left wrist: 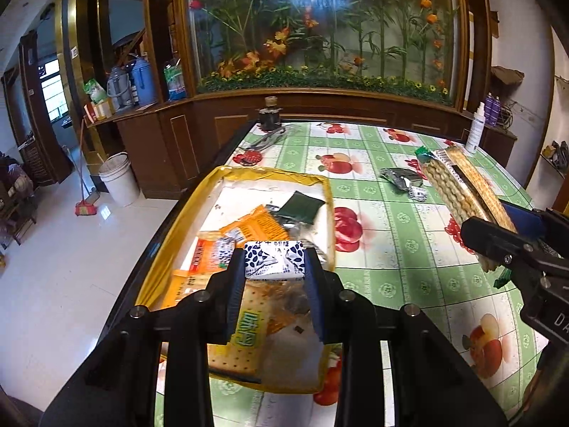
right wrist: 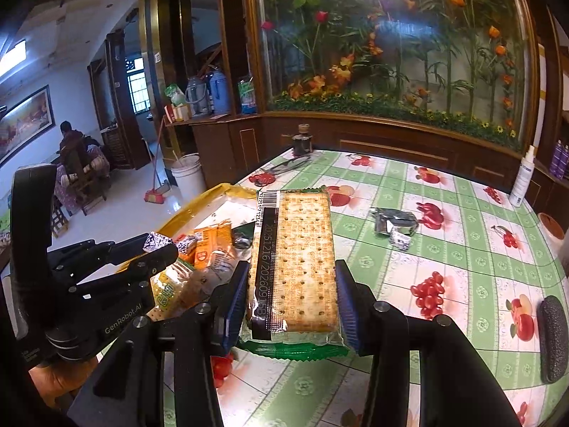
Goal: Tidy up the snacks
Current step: 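Carry the white-black packet and cracker-stick pack over the yellow tray with both tools, then open both tools to release the packet and cracker-stick pack into the tray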
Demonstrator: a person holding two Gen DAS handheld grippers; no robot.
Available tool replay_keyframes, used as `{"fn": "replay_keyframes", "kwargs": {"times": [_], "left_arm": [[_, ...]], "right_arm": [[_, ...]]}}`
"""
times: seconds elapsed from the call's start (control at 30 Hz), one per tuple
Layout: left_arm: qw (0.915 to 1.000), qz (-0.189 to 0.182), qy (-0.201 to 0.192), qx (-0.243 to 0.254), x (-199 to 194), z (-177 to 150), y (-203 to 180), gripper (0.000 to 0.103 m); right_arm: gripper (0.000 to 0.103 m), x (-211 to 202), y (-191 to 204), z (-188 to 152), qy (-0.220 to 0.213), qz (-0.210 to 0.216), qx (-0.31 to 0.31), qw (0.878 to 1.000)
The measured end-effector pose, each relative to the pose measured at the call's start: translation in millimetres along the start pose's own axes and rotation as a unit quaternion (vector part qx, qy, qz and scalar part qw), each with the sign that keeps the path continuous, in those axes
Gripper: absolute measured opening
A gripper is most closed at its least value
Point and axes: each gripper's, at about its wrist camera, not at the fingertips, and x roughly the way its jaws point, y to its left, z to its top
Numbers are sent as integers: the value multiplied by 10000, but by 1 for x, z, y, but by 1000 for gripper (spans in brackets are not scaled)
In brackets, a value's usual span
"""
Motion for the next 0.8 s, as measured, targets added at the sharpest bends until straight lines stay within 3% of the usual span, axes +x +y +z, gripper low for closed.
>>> {"fn": "replay_keyframes", "kwargs": {"times": [0.8], "left_arm": [[9983, 352, 145, -448, 12, -7, 58, 30]], "right_arm": [[47, 61, 58, 17, 232, 571, -295, 9977]]}}
